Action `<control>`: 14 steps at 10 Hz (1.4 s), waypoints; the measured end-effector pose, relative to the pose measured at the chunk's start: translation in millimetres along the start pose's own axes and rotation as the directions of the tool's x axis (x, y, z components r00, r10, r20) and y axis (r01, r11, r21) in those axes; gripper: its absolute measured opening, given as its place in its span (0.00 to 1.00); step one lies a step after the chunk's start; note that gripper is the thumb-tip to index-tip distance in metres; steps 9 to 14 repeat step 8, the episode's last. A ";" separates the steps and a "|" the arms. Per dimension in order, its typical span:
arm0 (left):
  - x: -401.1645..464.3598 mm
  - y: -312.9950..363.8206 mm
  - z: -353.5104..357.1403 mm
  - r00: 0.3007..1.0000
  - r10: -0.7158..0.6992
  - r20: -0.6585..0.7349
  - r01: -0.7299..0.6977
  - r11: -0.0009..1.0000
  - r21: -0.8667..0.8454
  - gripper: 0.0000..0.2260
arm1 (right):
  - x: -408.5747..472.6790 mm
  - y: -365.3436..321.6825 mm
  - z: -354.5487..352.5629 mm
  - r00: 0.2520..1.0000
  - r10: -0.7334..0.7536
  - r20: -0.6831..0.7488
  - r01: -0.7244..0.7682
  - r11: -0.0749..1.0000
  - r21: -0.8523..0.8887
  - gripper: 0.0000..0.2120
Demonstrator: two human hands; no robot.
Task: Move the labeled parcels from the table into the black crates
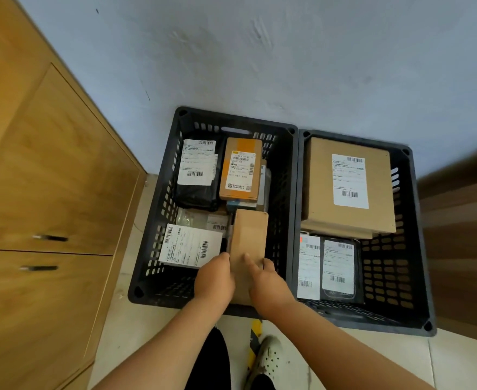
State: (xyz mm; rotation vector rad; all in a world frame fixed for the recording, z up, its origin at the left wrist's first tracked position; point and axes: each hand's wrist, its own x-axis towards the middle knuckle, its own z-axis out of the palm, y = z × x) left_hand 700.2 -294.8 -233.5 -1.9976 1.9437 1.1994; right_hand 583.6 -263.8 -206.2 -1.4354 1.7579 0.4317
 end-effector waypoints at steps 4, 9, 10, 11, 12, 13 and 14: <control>19.1 -11.5 9.5 0.992 0.054 0.114 -0.078 0.973 0.218 0.43 | 20.0 2.3 6.4 0.996 -0.027 0.083 0.054 0.938 -0.342 0.46; 4.4 0.7 -2.1 0.996 0.049 0.080 -0.069 0.958 0.278 0.45 | 5.7 15.4 -9.8 0.994 -0.100 0.040 0.107 0.968 -0.229 0.40; 4.4 0.7 -2.1 0.996 0.049 0.080 -0.069 0.958 0.278 0.45 | 5.7 15.4 -9.8 0.994 -0.100 0.040 0.107 0.968 -0.229 0.40; 4.4 0.7 -2.1 0.996 0.049 0.080 -0.069 0.958 0.278 0.45 | 5.7 15.4 -9.8 0.994 -0.100 0.040 0.107 0.968 -0.229 0.40; 4.4 0.7 -2.1 0.996 0.049 0.080 -0.069 0.958 0.278 0.45 | 5.7 15.4 -9.8 0.994 -0.100 0.040 0.107 0.968 -0.229 0.40; 4.4 0.7 -2.1 0.996 0.049 0.080 -0.069 0.958 0.278 0.45 | 5.7 15.4 -9.8 0.994 -0.100 0.040 0.107 0.968 -0.229 0.40; 4.4 0.7 -2.1 0.996 0.049 0.080 -0.069 0.958 0.278 0.45 | 5.7 15.4 -9.8 0.994 -0.100 0.040 0.107 0.968 -0.229 0.40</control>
